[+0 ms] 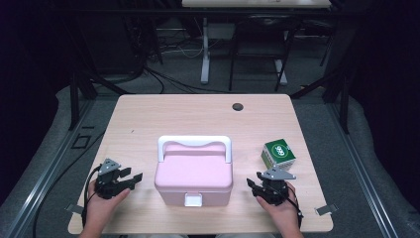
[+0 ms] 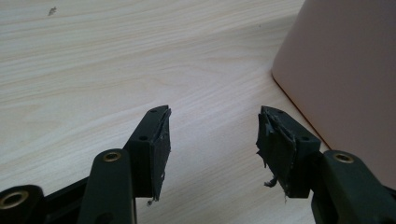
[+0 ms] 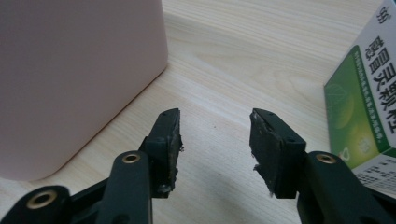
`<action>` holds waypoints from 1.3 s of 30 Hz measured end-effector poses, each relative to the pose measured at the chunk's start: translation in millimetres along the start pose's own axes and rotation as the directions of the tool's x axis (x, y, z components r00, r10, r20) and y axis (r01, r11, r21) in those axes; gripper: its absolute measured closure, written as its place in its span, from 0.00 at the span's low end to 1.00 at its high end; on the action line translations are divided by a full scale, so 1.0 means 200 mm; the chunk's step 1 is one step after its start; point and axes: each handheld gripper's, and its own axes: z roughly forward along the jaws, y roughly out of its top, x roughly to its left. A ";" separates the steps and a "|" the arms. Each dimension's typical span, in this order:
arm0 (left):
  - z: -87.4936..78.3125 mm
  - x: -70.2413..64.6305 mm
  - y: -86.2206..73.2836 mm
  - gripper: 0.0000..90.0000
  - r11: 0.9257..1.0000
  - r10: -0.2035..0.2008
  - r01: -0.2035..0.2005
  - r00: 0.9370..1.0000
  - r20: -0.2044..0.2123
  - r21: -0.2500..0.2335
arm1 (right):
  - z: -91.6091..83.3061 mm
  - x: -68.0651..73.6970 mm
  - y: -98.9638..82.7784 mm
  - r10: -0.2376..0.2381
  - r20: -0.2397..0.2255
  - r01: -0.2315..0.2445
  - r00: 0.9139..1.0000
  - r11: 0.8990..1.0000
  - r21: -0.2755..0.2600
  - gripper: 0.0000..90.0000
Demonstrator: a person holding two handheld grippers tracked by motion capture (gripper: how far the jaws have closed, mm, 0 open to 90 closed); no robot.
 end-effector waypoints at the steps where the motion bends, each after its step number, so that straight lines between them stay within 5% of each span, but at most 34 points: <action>1: 0.00 0.00 0.00 0.49 1.000 0.000 0.000 1.000 0.000 0.000 | 0.00 0.00 0.00 0.000 0.000 0.000 1.000 1.000 0.000 0.59; 6: 0.01 -0.01 0.00 0.53 1.000 0.011 -0.011 1.000 0.020 0.000 | 0.01 0.01 0.00 0.004 -0.008 -0.004 1.000 1.000 0.004 0.58; 16: -0.01 0.00 -0.01 0.57 0.999 -0.051 0.052 0.998 0.036 -0.018 | 0.01 0.03 0.01 0.021 -0.010 -0.021 1.000 1.000 0.005 0.60; 39: -0.08 -0.04 0.05 0.58 0.997 -0.043 0.046 0.997 0.060 -0.057 | 0.00 0.00 0.00 0.076 -0.015 -0.076 0.997 0.997 -0.002 0.59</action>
